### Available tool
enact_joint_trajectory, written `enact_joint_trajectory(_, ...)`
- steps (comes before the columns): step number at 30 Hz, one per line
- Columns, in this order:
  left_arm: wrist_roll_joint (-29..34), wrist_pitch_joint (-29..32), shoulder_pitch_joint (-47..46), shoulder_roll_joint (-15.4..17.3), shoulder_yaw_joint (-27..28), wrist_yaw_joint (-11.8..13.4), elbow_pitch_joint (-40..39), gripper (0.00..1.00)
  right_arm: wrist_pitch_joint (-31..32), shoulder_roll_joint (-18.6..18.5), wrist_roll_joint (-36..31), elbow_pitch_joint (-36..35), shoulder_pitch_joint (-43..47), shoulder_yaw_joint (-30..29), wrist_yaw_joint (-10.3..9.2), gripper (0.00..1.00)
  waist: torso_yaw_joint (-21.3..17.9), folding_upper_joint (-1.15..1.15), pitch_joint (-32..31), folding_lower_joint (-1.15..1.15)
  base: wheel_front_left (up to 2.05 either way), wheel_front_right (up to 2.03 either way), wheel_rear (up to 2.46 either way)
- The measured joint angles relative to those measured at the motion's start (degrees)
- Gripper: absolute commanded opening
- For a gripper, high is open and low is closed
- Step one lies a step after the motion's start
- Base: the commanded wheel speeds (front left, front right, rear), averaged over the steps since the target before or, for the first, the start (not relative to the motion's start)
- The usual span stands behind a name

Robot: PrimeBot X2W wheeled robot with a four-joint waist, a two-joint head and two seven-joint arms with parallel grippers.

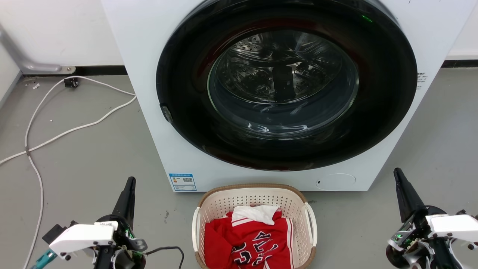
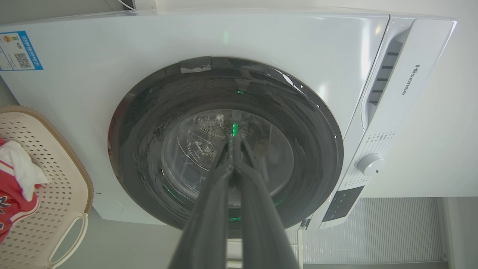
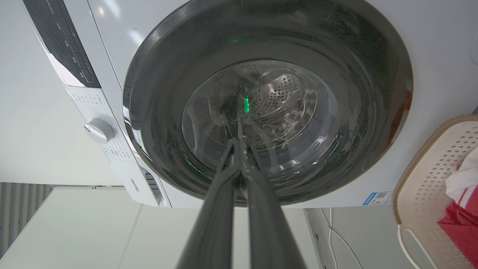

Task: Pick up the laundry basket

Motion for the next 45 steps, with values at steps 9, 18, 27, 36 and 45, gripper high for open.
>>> enact_joint_trajectory(9,1.45,-1.22,2.44,-0.35,-0.42,0.11,1.67,1.0,-1.11,0.22,-1.13,2.09,2.59,0.2,-0.01,1.0,0.0,0.0,0.03,0.0,0.0,0.0,0.0)
enact_joint_trajectory(18,10.59,-3.66,2.48,-0.34,-0.41,0.98,-1.09,1.0,-3.66,0.22,-11.98,-0.94,2.82,0.29,-0.01,1.0,-0.02,0.0,0.18,0.0,0.0,0.0,0.0)
enact_joint_trajectory(27,21.36,-5.87,3.28,-0.33,-1.67,3.07,-4.15,1.0,-5.86,0.22,-24.48,-4.35,3.93,1.43,-0.01,1.0,-0.03,0.0,0.26,0.0,0.0,0.0,0.0)
enact_joint_trajectory(36,30.55,-7.88,3.69,-0.31,-3.21,4.69,-6.14,1.0,-7.89,0.21,-36.62,-6.37,5.19,2.77,-0.01,1.0,0.05,0.0,0.29,0.0,0.0,0.0,0.0)
enact_joint_trajectory(45,39.38,-9.76,4.36,-0.3,-4.32,5.82,-7.23,1.0,-9.72,0.2,-46.46,-7.02,6.22,3.72,-0.01,1.0,0.04,0.0,0.33,0.0,0.0,0.0,0.0)
